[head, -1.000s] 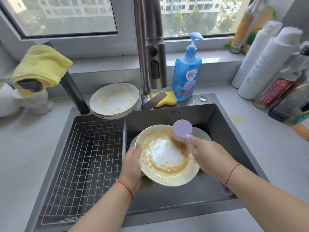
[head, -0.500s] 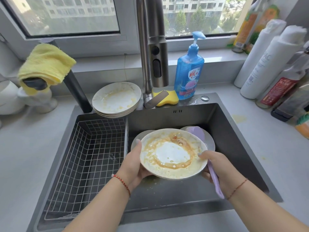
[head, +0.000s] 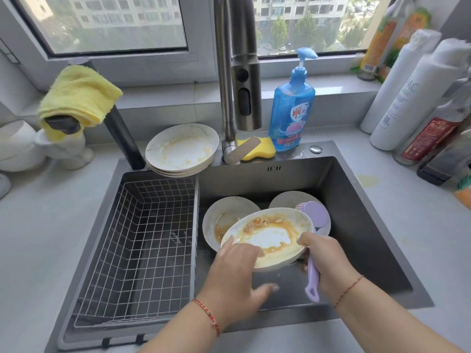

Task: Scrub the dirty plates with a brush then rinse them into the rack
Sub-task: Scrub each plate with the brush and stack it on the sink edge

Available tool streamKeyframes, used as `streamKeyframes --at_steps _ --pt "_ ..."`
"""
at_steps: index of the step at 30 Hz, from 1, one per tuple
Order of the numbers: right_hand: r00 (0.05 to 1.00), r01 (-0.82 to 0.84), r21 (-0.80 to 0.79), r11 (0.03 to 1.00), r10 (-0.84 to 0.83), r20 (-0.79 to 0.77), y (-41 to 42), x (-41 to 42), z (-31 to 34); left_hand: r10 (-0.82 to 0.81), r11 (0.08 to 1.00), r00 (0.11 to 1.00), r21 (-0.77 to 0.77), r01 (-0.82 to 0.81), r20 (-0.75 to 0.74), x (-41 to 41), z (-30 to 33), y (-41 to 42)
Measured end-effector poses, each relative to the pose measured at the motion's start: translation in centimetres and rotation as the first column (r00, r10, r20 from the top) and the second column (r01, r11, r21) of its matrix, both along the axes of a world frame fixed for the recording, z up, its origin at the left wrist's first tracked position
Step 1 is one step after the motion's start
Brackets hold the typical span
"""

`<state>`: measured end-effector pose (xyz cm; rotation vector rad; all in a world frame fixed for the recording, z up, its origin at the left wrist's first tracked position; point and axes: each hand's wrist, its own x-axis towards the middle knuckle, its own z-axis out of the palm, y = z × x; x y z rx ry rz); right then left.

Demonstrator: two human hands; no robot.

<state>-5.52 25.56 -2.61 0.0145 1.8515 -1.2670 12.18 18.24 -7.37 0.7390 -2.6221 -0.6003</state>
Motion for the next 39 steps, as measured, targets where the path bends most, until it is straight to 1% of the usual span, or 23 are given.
streamKeyframes --at_steps 2,3,8,10,11,13,14,16,17,18,19,20,21,23,26,29,31,32,33,35,36,37,39 --pt "1.000 0.003 -0.004 1.000 -0.003 0.014 -0.2 0.8 0.1 -0.051 0.977 0.999 -0.206 0.052 0.011 -0.6 -0.5 0.2" --pt "1.000 -0.003 -0.003 1.000 0.003 0.025 -0.2 1.2 0.2 -0.046 0.963 0.999 -0.266 0.049 0.017 -0.9 -0.5 0.3" --pt "0.999 -0.042 -0.018 0.999 0.043 0.029 -0.3 2.5 0.4 0.028 0.892 0.998 -0.449 -0.052 -0.061 -1.7 -0.5 0.6" --pt "0.998 -0.065 -0.033 0.997 0.065 0.017 -0.3 2.6 0.8 0.037 0.877 0.994 -0.473 -0.083 -0.105 -1.6 -0.5 0.6" --pt "0.996 -0.087 -0.045 0.995 0.088 0.013 -0.2 2.6 1.1 0.038 0.885 0.992 -0.456 -0.090 -0.122 -1.6 -0.6 0.5" --pt "0.989 -0.147 -0.078 0.986 0.148 0.016 -0.2 2.3 1.8 0.087 0.927 0.989 -0.354 -0.123 -0.117 -1.6 -0.4 0.2" --pt "0.986 -0.168 -0.078 0.983 0.169 0.005 -0.2 2.0 2.1 0.129 0.946 0.986 -0.285 -0.155 -0.108 -1.6 -0.1 -0.1" --pt "0.983 -0.174 -0.065 0.983 0.170 -0.066 -0.2 1.2 2.1 0.287 0.949 0.953 -0.108 -0.296 -0.097 -1.6 1.1 -0.5" --pt "0.980 -0.172 -0.064 0.983 0.164 -0.113 -0.1 0.7 2.1 0.382 0.923 0.921 -0.013 -0.384 -0.083 -1.6 1.8 -0.8" --pt "0.974 -0.176 -0.066 0.982 0.164 -0.156 0.0 0.5 2.2 0.458 0.886 0.888 0.102 -0.453 -0.033 -1.6 2.6 -1.2" --pt "0.965 -0.197 -0.076 0.977 0.180 -0.191 0.2 0.4 2.3 0.493 0.845 0.870 0.234 -0.481 0.008 -1.5 3.1 -1.5" --pt "0.955 -0.230 -0.096 0.969 0.205 -0.216 0.3 0.4 2.6 0.508 0.817 0.861 0.319 -0.480 -0.005 -1.5 3.3 -1.9" --pt "0.944 -0.266 -0.124 0.956 0.232 -0.235 0.5 0.7 3.1 0.518 0.802 0.855 0.367 -0.471 -0.033 -1.3 3.4 -2.3" --pt "0.916 -0.341 -0.166 0.925 0.287 -0.280 0.7 1.6 4.3 0.526 0.785 0.847 0.428 -0.448 -0.079 -1.3 4.0 -2.8" --pt "0.853 -0.492 -0.209 0.845 0.419 -0.310 1.0 3.4 6.2 0.539 0.740 0.839 0.519 -0.428 -0.078 -1.5 4.4 -3.5" --pt "0.738 -0.652 -0.152 0.743 0.577 -0.349 1.8 5.2 7.2 0.562 0.669 0.816 0.656 -0.351 -0.136 -1.7 4.2 -3.8" --pt "0.678 -0.696 -0.101 0.710 0.606 -0.415 1.9 5.4 7.4 0.584 0.631 0.798 0.702 -0.330 -0.149 -1.7 4.3 -3.9" --pt "0.669 -0.690 -0.080 0.719 0.592 -0.449 1.7 5.0 7.5 0.585 0.626 0.800 0.703 -0.339 -0.135 -1.6 4.4 -3.8" --pt "0.680 -0.656 -0.056 0.753 0.557 -0.476 1.3 4.2 7.3 0.570 0.651 0.815 0.665 -0.366 -0.109 -1.3 4.4 -3.8" --pt "0.748 -0.527 -0.004 0.850 0.462 -0.477 0.5 2.2 7.1 0.537 0.708 0.838 0.590 -0.388 -0.094 -1.0 4.5 -3.8" --pt "0.769 -0.474 0.033 0.880 0.432 -0.471 0.2 1.2 6.9 0.526 0.724 0.844 0.576 -0.380 -0.104 -0.9 4.6 -3.7" --pt "0.768 -0.461 0.063 0.885 0.433 -0.472 0.2 0.5 6.7 0.512 0.732 0.852 0.575 -0.366 -0.108 -0.8 4.5 -3.8" --pt "0.744 -0.524 0.055 0.850 0.489 -0.455 0.5 0.8 6.8 0.508 0.723 0.855 0.588 -0.362 -0.099 -0.9 4.5 -3.9"
